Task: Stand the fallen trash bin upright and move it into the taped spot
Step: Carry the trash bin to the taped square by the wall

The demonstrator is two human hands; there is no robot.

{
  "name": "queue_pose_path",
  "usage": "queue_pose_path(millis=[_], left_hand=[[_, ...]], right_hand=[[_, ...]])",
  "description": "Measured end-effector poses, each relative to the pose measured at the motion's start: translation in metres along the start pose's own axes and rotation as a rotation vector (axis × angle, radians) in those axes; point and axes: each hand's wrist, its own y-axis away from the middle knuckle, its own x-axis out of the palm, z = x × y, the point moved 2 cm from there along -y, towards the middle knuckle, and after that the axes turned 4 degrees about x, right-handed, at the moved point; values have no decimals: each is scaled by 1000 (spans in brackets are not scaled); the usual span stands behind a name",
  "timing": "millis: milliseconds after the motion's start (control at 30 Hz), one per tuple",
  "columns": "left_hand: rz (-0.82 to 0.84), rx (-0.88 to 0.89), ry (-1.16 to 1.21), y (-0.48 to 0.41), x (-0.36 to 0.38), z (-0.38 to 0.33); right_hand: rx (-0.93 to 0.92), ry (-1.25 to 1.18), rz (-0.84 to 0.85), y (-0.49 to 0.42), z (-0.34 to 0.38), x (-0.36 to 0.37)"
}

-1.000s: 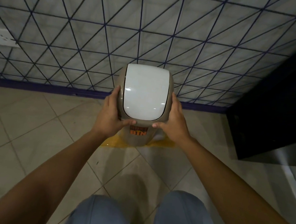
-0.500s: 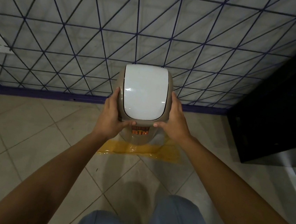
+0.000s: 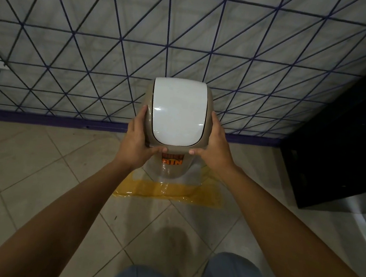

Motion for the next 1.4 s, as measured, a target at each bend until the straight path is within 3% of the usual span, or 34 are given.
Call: queue_pose_path(millis=[500, 833, 1400], left_hand=[[3, -32, 114, -5, -4, 2], [53, -9, 19, -9, -6, 5], [-13, -30, 7, -6, -4, 0]], right_hand=[[16, -20, -11, -3, 4, -4], [-29, 72, 56, -3, 7, -5], [-81, 109, 57, -1, 15, -9]])
